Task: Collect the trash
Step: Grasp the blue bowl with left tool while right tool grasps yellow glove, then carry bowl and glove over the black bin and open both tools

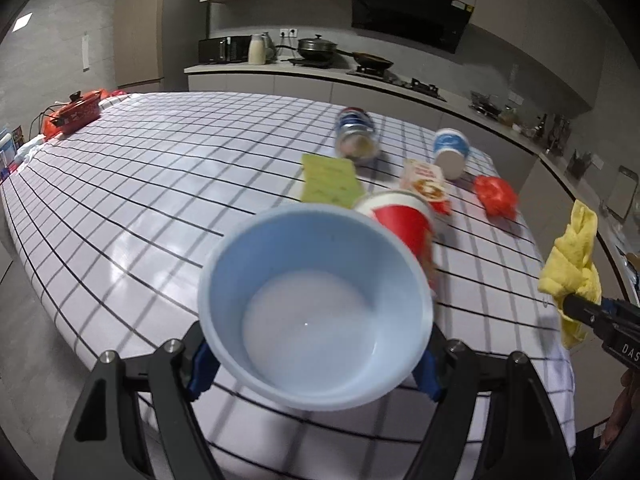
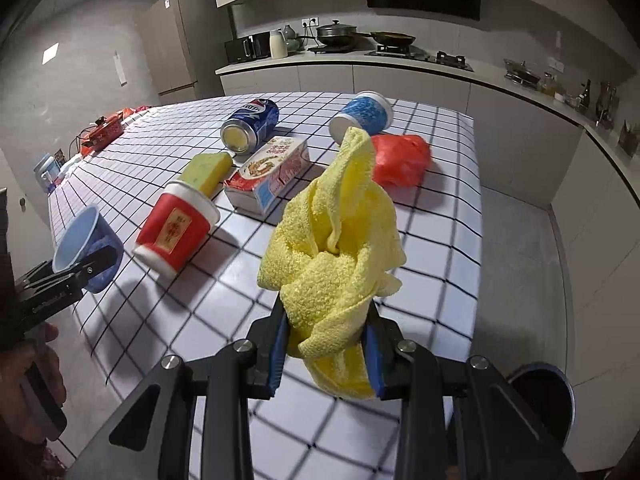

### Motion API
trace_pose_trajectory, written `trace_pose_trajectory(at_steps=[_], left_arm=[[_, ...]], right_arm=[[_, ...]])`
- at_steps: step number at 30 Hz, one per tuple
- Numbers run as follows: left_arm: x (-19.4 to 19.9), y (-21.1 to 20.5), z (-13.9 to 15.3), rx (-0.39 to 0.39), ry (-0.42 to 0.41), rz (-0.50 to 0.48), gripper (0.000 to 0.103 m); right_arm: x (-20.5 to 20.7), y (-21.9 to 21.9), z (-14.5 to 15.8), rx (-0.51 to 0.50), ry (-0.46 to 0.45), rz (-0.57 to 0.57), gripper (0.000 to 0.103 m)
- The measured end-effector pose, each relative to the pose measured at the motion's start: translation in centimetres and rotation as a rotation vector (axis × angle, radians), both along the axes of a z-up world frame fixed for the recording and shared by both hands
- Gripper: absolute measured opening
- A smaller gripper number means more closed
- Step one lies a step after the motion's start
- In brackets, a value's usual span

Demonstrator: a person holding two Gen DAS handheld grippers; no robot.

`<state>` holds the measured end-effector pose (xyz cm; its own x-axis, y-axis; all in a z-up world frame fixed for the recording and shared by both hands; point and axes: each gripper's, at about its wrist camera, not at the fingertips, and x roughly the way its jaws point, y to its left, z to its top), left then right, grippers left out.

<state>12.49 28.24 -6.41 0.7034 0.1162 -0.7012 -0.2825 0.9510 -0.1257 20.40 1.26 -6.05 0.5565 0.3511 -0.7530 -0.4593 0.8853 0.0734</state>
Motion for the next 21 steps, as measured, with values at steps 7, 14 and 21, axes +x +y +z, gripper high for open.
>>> trace_pose_trajectory(at_steps=[7, 14, 21], left_arm=[[-0.6, -4.6, 0.3, 0.004, -0.002, -0.06, 0.078], [0.3, -10.5, 0.9, 0.007, -0.01, -0.151, 0.078], [1.5, -16.7, 1.2, 0.004, -0.013, -0.263, 0.078]], right_arm=[[-2.6, -5.3, 0.6, -0.003, -0.013, -0.042, 0.035], [-3.8, -11.4, 1.2, -0.006, -0.018, -0.124, 0.035], [-4.8, -18.3, 1.4, -0.021, -0.015, -0.222, 0.035]])
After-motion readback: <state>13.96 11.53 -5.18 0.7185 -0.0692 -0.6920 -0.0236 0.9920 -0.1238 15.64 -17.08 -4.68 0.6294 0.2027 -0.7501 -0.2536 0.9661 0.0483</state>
